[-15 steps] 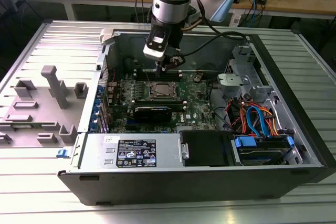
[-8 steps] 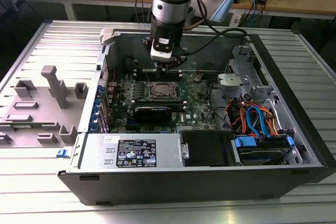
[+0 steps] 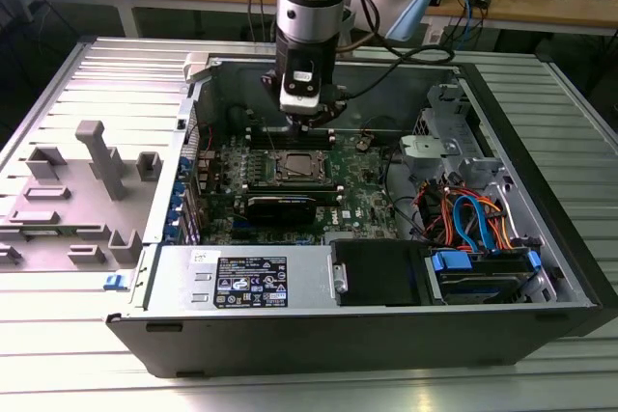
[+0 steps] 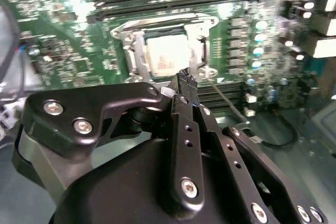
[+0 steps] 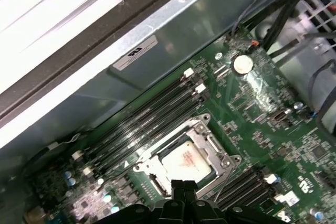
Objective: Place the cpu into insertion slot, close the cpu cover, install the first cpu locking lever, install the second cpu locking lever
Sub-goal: 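Install the first cpu locking lever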
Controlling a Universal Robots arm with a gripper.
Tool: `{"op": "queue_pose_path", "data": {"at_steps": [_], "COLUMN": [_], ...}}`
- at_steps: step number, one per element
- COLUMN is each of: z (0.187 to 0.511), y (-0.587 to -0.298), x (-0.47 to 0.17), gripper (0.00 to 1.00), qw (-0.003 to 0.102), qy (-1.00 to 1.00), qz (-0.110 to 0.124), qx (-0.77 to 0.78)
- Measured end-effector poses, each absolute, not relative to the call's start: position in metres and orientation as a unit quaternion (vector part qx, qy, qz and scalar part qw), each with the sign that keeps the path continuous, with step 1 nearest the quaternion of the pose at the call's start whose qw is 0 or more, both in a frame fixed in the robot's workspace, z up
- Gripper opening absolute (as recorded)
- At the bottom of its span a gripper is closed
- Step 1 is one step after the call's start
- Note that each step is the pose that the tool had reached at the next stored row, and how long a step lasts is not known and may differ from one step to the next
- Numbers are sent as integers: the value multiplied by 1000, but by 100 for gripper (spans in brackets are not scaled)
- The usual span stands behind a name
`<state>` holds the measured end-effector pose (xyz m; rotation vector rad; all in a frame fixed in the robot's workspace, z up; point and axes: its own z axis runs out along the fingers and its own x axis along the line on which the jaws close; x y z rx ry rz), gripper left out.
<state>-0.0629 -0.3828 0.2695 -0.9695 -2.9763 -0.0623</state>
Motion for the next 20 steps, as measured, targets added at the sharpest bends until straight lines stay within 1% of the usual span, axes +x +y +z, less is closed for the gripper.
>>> {"op": "queue_pose_path", "data": {"at_steps": [1,8,20], "z": [269,269,268], "y": [-383,-383,-383], "x": [-63,-63,-63], "gripper": [11,11,11], "qw": [2,2,2], "qy": [-951,-965,-966], "qz": [-23,-27,-27], "qx": [-308,-259,-259]}}
